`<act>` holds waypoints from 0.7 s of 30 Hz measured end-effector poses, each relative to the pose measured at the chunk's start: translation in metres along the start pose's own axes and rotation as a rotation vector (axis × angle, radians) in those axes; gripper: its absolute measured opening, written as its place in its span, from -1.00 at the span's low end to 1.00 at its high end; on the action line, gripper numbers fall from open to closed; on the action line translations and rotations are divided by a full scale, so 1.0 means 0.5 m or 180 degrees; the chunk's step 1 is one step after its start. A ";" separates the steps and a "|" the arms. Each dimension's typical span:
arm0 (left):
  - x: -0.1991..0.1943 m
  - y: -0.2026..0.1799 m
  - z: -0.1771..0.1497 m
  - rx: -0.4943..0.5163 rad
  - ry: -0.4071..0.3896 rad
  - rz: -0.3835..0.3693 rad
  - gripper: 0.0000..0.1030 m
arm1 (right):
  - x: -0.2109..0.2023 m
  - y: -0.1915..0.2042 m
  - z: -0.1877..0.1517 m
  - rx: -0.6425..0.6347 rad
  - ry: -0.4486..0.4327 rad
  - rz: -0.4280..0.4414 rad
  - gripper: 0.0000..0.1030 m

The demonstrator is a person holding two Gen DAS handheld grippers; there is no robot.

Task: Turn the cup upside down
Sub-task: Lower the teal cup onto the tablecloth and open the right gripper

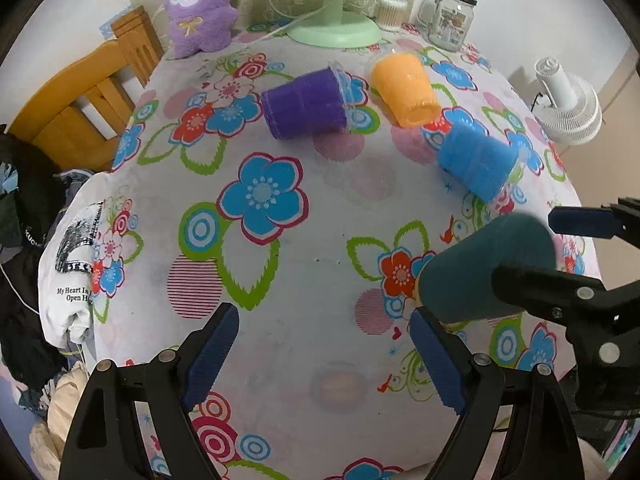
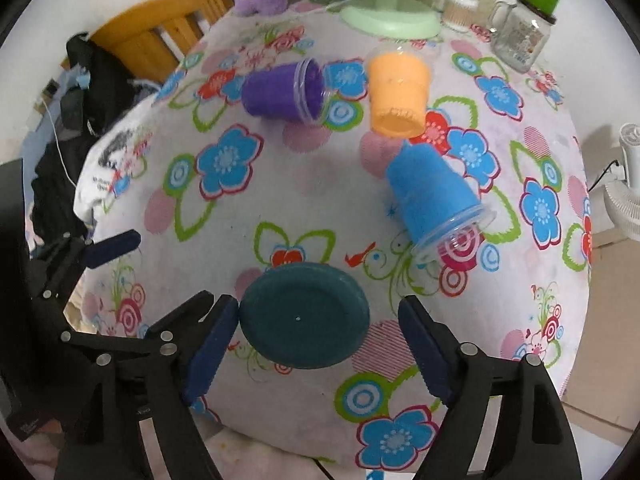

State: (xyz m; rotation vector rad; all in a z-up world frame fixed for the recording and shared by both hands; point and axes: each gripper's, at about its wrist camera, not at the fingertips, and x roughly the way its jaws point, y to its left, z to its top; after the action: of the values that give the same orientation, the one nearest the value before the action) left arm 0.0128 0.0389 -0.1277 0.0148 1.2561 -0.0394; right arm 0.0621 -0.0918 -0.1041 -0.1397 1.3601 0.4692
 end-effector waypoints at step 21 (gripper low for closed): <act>-0.147 -0.031 0.012 0.0201 -0.0498 -0.0261 0.91 | -0.165 -0.042 -0.111 0.0948 -0.1005 -0.0575 0.99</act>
State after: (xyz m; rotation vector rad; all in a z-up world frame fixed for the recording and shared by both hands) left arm -0.0047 0.0246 -0.0558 0.0145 1.0983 -0.1488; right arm 0.0094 -0.1508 -0.0406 0.0553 1.0803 0.1258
